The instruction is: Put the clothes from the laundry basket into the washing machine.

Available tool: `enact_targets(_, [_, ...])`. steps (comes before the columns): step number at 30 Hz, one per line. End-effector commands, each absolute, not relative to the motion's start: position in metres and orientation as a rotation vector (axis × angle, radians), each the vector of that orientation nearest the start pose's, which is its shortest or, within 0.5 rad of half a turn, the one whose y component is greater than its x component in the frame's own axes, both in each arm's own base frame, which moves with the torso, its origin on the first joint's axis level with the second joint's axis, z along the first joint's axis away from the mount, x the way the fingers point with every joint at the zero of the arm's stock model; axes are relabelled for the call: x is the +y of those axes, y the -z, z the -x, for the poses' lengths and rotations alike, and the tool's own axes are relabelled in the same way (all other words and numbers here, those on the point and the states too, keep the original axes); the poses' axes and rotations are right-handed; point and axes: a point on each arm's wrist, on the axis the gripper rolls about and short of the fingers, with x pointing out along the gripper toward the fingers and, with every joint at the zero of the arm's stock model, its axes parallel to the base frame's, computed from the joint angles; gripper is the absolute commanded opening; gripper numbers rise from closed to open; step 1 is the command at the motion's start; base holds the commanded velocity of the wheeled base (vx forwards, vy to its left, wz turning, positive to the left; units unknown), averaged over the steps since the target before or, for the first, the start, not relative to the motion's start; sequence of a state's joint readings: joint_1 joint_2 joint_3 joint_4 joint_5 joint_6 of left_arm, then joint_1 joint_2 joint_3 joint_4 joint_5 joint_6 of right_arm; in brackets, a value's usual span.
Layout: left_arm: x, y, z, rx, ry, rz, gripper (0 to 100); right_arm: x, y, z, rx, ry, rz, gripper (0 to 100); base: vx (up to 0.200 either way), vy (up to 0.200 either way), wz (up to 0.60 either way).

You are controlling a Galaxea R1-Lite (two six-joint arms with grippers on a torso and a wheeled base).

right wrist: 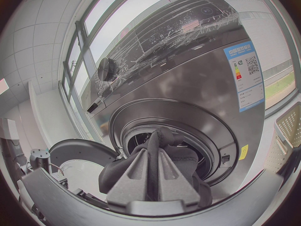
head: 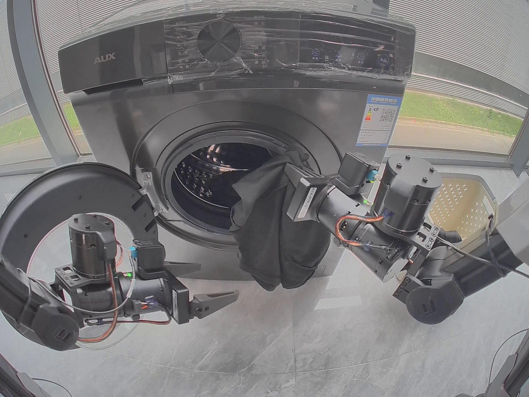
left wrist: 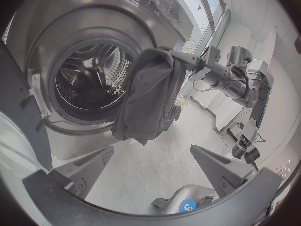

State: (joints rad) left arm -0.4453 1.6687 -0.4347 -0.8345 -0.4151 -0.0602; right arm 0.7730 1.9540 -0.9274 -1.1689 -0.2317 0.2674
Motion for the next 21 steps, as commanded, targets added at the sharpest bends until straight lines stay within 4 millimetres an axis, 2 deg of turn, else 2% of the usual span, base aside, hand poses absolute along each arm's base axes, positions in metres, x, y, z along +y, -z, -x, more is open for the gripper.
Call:
enact_targets(1, [-0.126, -0.104, -0.238, 0.498, 0.840, 0.059, 100, 0.253, -0.185, -0.265, -0.063, -0.558, -0.335, 0, 0.000, 0.000, 0.00])
enact_targets(10, [-0.138, -0.080, -0.260, 0.501, 0.883, 0.082, 100, 0.253, -0.193, -0.259, -0.080, -0.574, -0.351, 0, 0.000, 0.000, 0.00])
enact_targets(21, [-0.151, -0.072, -0.289, 0.463, 0.887, 0.116, 100, 0.259, -0.195, -0.249, -0.079, -0.605, -0.354, 0, 0.000, 0.000, 0.00])
